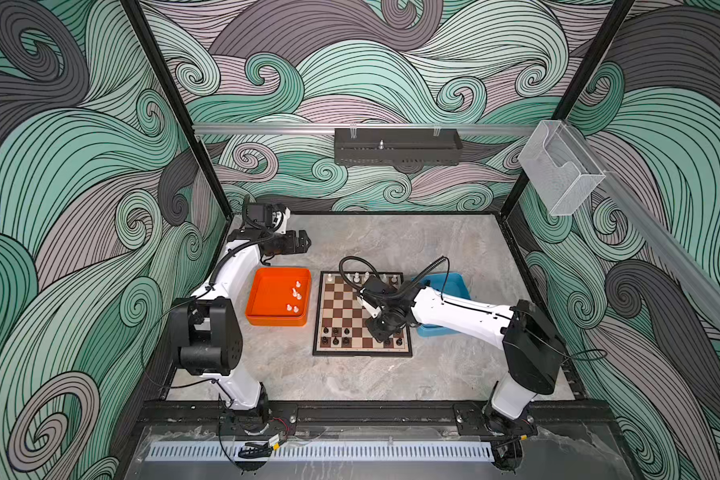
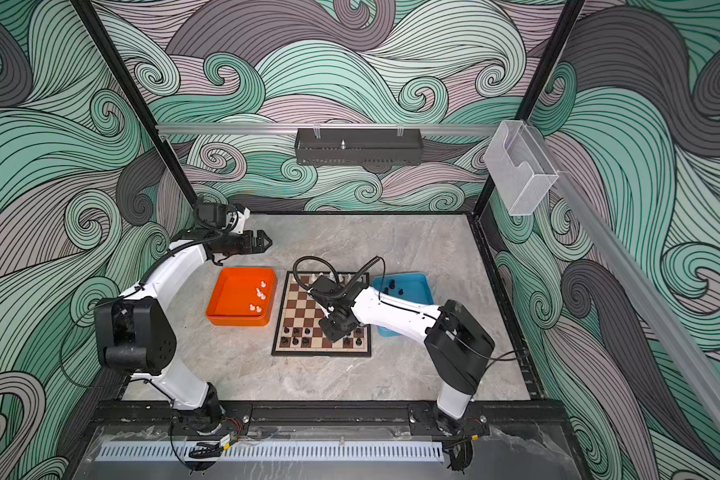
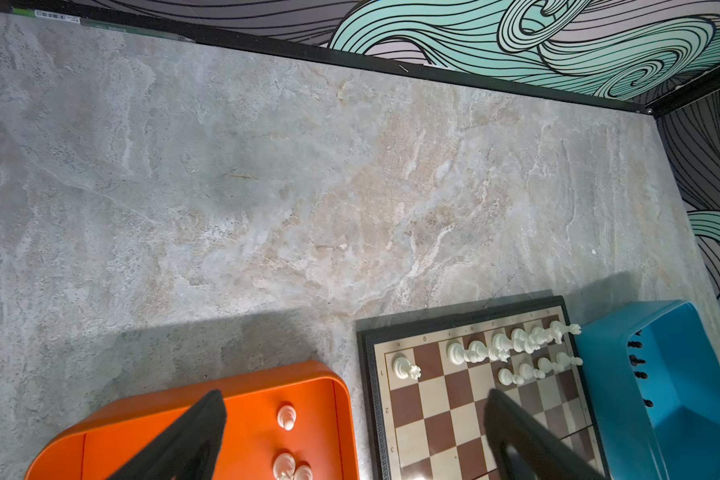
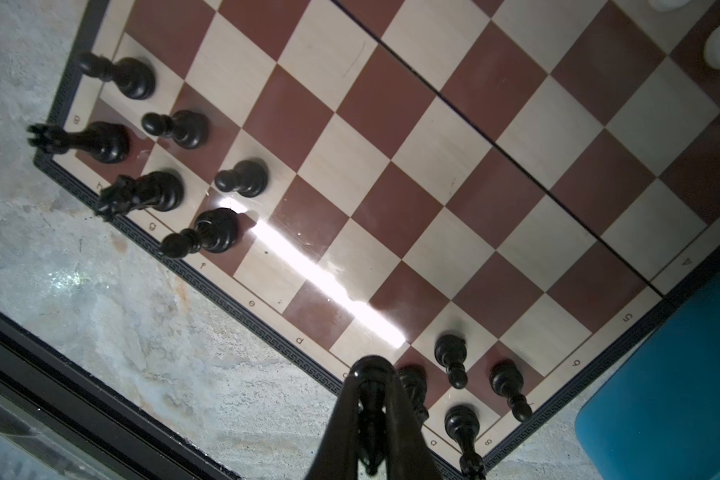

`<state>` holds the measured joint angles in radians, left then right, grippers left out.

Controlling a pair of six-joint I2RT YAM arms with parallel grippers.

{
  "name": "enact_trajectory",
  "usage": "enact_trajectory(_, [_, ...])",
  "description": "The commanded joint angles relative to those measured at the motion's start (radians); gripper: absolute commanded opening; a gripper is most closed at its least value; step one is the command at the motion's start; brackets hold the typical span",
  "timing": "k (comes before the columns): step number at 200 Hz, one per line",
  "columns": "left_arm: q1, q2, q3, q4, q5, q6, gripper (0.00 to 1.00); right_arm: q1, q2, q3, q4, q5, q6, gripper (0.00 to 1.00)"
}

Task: Set up the chess pieces on the board
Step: 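Carry the black pawn with the right gripper to the board's near rows, then lower the black pawn onto a near-row square and open the right gripper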

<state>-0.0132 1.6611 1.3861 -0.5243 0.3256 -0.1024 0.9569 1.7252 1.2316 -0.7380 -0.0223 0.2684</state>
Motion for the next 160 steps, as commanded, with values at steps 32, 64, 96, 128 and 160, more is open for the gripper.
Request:
enact_trajectory(32, [0.006,0.026,0.036,-0.02,0.007,-0.013,0.99,0.021,0.034,-0.018,0.022,0.016,0.023,0.13])
enact_trajectory(64, [0.007,0.029,0.036,-0.022,0.009,-0.014,0.99,0.022,0.047,-0.021,0.024,0.02,0.027,0.13])
enact_trajectory(96, [0.007,0.032,0.038,-0.022,0.009,-0.015,0.99,0.021,0.051,-0.03,0.021,0.011,0.036,0.13])
enact_trajectory(128, [0.007,0.034,0.038,-0.023,0.009,-0.015,0.98,0.022,0.049,-0.043,0.021,0.007,0.038,0.13])
enact_trajectory(160, [0.007,0.037,0.038,-0.024,0.009,-0.016,0.99,0.022,0.06,-0.044,0.022,0.005,0.043,0.13])
